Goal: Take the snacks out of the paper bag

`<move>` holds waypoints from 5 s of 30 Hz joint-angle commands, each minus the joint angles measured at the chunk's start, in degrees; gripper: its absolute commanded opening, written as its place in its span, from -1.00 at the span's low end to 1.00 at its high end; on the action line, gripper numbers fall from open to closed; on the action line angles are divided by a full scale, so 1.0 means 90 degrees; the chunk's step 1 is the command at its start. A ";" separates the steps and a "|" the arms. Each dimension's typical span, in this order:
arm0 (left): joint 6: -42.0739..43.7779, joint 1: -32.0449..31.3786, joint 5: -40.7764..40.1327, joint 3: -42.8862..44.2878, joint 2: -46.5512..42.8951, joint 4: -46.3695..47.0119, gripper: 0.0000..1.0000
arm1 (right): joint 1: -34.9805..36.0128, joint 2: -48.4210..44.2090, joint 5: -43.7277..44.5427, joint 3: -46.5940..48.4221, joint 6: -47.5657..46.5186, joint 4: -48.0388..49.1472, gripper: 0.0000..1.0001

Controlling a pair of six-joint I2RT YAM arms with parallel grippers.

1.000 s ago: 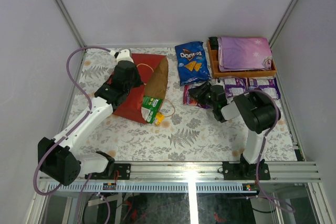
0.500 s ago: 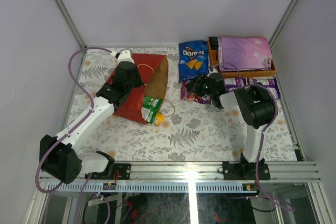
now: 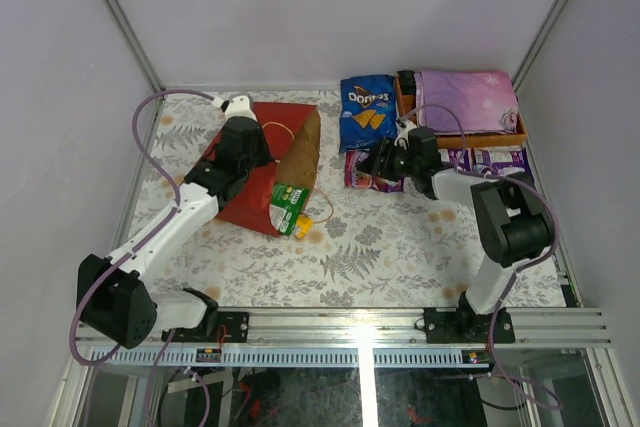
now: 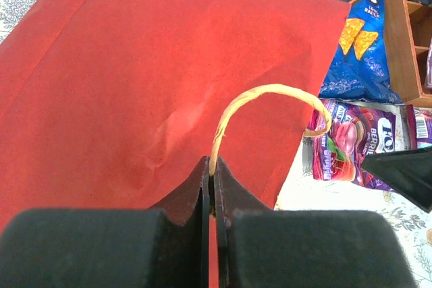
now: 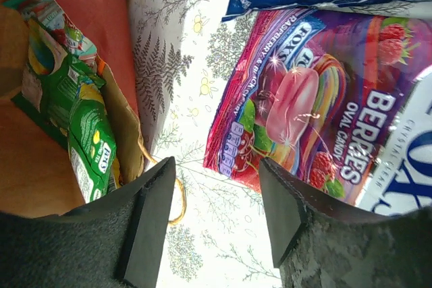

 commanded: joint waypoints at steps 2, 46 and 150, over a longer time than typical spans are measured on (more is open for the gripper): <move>0.0063 0.0045 0.0081 -0.0013 0.0103 0.0418 -1.00 | -0.0322 -0.0131 0.0045 -0.0436 0.0131 0.0493 0.07; 0.0090 0.0052 -0.0014 0.0007 0.0094 0.0124 -1.00 | 0.2632 0.0188 0.0243 -0.1477 0.1356 0.2879 0.22; 0.0171 0.0052 -0.0077 -0.0079 0.0298 0.0181 -1.00 | -0.0506 -0.5470 0.2997 -0.5004 0.4078 -0.1669 -1.00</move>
